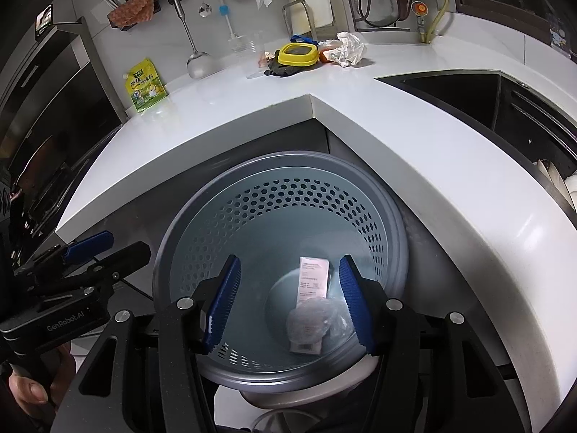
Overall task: Collect trash
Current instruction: 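Carry receipt and bag over the bin and open both tools to drop them, then move both tools back to the counter items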
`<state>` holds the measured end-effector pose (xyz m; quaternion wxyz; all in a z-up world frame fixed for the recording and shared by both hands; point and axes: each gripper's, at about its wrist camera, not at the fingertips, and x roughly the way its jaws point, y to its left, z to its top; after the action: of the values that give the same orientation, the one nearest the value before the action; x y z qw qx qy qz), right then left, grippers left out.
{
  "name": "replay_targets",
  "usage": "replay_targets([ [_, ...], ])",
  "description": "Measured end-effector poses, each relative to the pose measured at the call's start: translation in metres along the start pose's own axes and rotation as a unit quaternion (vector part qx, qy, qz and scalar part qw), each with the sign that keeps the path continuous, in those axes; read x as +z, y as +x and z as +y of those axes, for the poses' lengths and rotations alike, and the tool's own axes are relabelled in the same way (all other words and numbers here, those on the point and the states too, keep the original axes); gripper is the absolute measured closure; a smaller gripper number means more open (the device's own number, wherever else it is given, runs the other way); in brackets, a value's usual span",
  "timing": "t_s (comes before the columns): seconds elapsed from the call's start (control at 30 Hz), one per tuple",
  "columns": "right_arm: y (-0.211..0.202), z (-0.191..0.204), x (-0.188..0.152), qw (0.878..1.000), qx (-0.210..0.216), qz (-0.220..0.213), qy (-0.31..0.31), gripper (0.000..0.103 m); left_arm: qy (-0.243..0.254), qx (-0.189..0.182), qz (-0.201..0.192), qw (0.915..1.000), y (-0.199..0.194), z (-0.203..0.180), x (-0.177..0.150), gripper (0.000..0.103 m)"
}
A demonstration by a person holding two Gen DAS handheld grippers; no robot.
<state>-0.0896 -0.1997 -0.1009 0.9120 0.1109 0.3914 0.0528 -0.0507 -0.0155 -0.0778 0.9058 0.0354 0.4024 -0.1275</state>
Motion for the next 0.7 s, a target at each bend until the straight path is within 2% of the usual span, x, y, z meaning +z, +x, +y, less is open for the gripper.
replay_targets([
  [0.13, -0.002, 0.0, 0.001, 1.0, 0.002, -0.006, -0.001, 0.047, -0.006, 0.003, -0.013, 0.9999, -0.004, 0.002, 0.001, 0.013],
  [0.47, -0.01, -0.001, 0.006, 0.999, 0.001, -0.039, 0.003, 0.04, -0.01, 0.012, -0.056, 0.9983, -0.017, 0.008, 0.011, 0.008],
  [0.7, -0.016, -0.004, 0.032, 0.998, -0.002, -0.06, -0.004, 0.037, -0.019, 0.005, -0.086, 0.9961, -0.026, 0.012, 0.039, 0.006],
])
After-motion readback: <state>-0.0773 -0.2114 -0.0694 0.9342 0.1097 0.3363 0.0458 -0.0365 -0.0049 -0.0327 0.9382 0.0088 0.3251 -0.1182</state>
